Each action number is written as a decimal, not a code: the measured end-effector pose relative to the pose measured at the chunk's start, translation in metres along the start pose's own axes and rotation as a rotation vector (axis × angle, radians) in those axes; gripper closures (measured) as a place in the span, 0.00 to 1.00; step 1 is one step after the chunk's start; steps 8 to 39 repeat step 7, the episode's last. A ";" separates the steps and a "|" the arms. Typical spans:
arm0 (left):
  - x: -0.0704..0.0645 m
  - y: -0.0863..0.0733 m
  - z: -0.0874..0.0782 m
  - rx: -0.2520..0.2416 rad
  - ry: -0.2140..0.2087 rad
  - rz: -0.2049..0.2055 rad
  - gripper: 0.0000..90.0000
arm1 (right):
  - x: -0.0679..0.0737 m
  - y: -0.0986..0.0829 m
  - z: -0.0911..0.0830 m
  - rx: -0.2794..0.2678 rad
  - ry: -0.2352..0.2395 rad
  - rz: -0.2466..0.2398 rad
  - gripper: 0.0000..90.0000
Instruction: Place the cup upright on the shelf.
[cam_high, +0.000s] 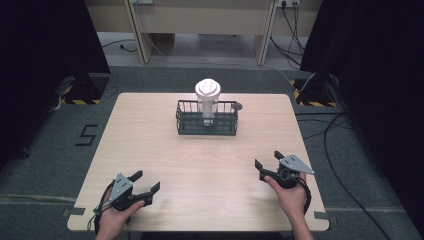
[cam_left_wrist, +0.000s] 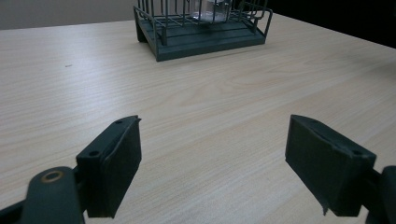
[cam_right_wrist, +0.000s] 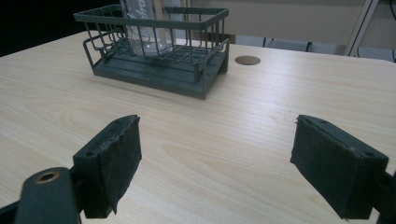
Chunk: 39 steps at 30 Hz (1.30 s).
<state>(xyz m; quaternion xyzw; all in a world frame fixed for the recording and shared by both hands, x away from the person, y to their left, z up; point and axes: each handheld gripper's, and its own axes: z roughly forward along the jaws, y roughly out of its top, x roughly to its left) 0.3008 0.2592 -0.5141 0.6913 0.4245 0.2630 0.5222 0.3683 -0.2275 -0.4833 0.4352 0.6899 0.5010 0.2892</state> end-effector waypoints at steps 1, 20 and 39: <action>0.000 0.000 0.000 0.000 0.001 0.000 0.20 | 0.000 -0.001 0.000 -0.002 0.002 0.005 0.18; 0.000 0.000 0.000 0.000 0.001 0.001 0.20 | 0.005 0.000 0.001 -0.015 0.019 0.012 0.18; 0.000 0.000 0.000 0.000 0.001 0.001 0.20 | 0.005 0.000 0.001 -0.015 0.019 0.012 0.18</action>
